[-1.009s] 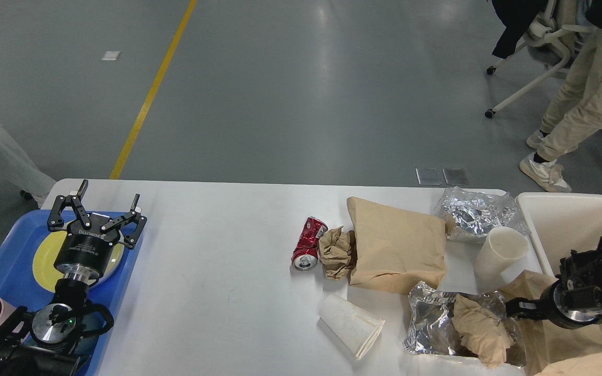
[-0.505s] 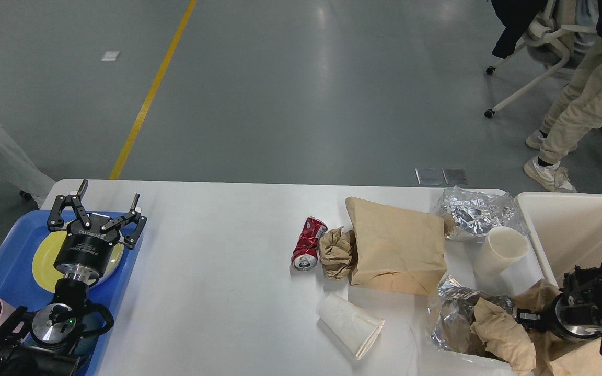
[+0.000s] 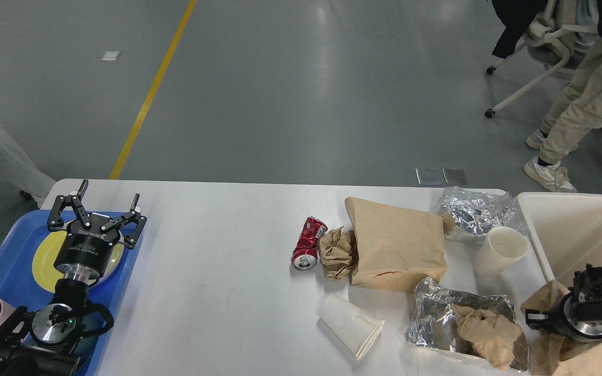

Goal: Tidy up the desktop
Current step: 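Lower the right gripper toward the brown paper beside the bin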

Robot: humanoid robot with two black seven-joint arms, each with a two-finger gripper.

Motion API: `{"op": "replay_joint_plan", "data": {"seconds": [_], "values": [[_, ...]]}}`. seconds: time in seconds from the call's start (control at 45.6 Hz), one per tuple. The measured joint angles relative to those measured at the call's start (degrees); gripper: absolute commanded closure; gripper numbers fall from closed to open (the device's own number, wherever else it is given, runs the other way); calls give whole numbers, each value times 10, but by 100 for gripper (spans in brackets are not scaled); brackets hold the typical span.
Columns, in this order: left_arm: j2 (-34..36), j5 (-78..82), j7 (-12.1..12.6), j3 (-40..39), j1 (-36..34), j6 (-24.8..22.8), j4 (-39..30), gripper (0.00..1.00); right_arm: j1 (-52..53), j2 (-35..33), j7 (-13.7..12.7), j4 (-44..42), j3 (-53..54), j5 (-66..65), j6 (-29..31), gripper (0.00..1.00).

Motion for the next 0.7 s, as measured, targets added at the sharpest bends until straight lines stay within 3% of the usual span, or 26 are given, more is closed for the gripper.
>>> {"op": "replay_joint_plan", "data": {"seconds": [0.263,0.702], "values": [[0,0,0,0,0,0,0,3,21,-9,-2,12,0,0,20,100],[0,0,0,0,0,-1,0,4,269,-91,-10,132,-70,38,199,100]]}}
